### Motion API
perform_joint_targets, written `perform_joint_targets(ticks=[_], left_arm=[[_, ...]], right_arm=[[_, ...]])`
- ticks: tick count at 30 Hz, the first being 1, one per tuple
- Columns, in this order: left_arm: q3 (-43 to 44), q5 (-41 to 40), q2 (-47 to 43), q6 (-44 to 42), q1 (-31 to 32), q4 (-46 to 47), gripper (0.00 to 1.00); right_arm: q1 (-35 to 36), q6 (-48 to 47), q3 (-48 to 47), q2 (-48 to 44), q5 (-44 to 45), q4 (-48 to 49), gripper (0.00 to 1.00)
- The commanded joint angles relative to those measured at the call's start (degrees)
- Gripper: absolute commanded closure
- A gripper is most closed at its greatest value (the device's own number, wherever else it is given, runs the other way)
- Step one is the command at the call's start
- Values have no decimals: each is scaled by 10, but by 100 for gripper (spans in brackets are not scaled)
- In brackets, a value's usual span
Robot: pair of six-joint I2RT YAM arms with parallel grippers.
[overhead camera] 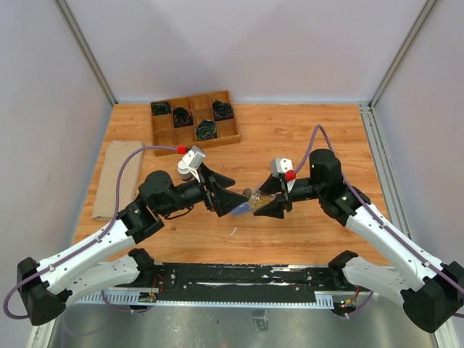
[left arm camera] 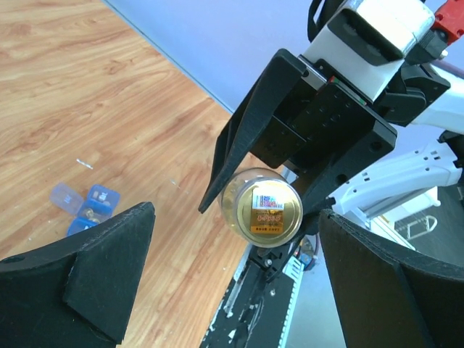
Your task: Sort the pills into containers
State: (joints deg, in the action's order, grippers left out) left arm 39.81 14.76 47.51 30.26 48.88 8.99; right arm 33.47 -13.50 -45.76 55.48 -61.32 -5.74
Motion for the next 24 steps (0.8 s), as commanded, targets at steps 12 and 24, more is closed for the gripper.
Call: perform_joint_targets(ticks=[12,24], left_arm=[[-67,-146,-39,140,1,104,12],[-24,-124,62,149,2,143,27]], right_arm=[[2,-52,-19,1,186,-21,95],[1,-73,-15,1,203,-21,95]])
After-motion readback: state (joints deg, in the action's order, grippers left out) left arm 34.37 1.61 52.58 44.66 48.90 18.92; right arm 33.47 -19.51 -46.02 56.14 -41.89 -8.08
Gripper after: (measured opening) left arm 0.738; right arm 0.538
